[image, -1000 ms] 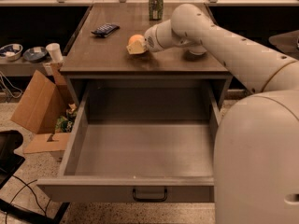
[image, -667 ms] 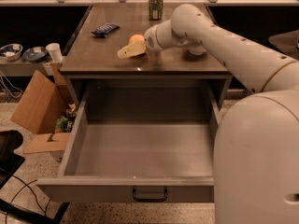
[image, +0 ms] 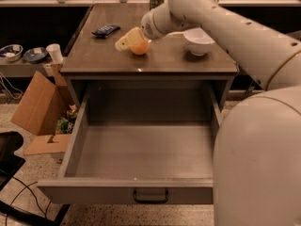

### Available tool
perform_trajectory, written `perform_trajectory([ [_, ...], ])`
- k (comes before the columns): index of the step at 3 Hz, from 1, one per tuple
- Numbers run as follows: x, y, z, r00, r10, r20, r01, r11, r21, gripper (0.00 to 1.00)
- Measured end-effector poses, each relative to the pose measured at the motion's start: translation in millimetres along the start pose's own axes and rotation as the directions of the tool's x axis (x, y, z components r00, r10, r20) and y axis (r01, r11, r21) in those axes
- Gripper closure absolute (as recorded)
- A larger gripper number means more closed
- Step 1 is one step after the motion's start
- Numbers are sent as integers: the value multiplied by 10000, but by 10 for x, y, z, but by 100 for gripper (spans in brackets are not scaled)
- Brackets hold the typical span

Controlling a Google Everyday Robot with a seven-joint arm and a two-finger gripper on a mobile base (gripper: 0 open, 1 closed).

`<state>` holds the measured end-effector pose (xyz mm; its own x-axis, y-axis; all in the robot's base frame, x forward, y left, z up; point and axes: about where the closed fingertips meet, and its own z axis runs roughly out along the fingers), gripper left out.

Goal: Pick orange from top drawer and place on counter

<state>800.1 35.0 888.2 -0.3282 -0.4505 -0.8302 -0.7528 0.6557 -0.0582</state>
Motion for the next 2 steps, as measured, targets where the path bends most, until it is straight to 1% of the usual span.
perform_trajectory([
  [1,-339,113,-726,9899,-1352,-432,1367,9900,350,0],
  [2,-230,118,-1143,9791,-1953,-559,1964,9804,141,0],
])
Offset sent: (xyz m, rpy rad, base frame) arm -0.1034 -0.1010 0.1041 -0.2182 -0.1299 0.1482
